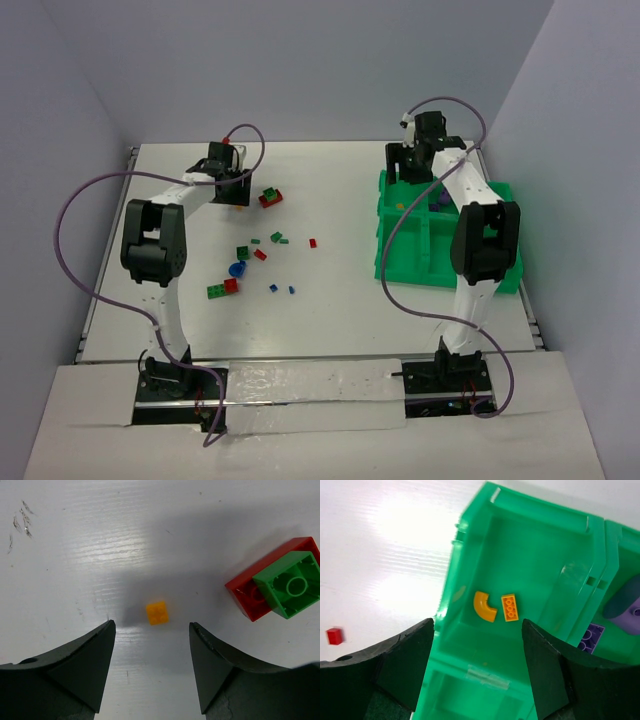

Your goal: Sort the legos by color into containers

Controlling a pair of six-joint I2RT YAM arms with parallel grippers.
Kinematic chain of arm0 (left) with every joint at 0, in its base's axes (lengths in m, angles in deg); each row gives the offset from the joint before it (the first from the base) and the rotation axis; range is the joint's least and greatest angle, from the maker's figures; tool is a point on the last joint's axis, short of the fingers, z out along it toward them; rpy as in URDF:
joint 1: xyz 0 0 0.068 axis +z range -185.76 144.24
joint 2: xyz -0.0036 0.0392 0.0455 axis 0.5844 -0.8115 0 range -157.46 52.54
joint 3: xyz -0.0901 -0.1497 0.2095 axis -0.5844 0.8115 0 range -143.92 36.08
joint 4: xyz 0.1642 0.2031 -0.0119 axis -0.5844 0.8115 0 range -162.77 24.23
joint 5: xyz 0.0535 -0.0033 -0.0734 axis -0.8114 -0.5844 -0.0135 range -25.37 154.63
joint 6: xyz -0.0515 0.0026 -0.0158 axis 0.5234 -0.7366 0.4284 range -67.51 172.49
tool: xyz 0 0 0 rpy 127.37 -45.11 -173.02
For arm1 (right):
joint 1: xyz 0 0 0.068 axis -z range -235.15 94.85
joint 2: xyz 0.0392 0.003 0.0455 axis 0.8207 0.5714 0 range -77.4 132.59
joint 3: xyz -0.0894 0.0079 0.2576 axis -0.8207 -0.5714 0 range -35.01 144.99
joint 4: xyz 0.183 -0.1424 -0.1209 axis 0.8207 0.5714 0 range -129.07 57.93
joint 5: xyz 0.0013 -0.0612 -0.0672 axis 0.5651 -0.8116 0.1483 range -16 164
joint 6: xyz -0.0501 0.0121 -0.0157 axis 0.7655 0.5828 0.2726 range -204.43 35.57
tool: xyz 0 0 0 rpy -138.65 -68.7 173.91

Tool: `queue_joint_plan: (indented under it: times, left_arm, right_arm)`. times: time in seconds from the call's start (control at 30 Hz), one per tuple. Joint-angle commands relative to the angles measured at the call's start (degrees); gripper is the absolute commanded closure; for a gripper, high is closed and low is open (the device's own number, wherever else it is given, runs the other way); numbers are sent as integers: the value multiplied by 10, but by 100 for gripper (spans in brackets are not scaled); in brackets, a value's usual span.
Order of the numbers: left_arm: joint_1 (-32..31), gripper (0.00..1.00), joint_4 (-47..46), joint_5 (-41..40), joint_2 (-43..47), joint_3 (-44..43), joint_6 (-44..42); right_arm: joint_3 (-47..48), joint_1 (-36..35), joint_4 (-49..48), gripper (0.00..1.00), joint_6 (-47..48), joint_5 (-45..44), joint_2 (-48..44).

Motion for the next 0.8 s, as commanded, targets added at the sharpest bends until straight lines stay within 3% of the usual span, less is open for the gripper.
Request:
queue_joint_plan:
  times: [0.0, 0.37, 0.57, 0.77]
  left_arm:
    - [-8, 32, 4, -39, -6, -30, 65]
    - [-24, 42, 9, -61, -37, -42, 85]
    - [-26, 60, 17, -67, -45, -47, 87]
    - [-25, 68, 21, -73, -51, -55, 85]
  right_arm:
    - [40, -8, 13, 22, -11, 17, -50]
    - [55, -7, 24, 21, -11, 28, -50]
    - [61, -8, 28, 21, -11, 35, -49]
    - [61, -8, 30, 21, -12, 39, -51]
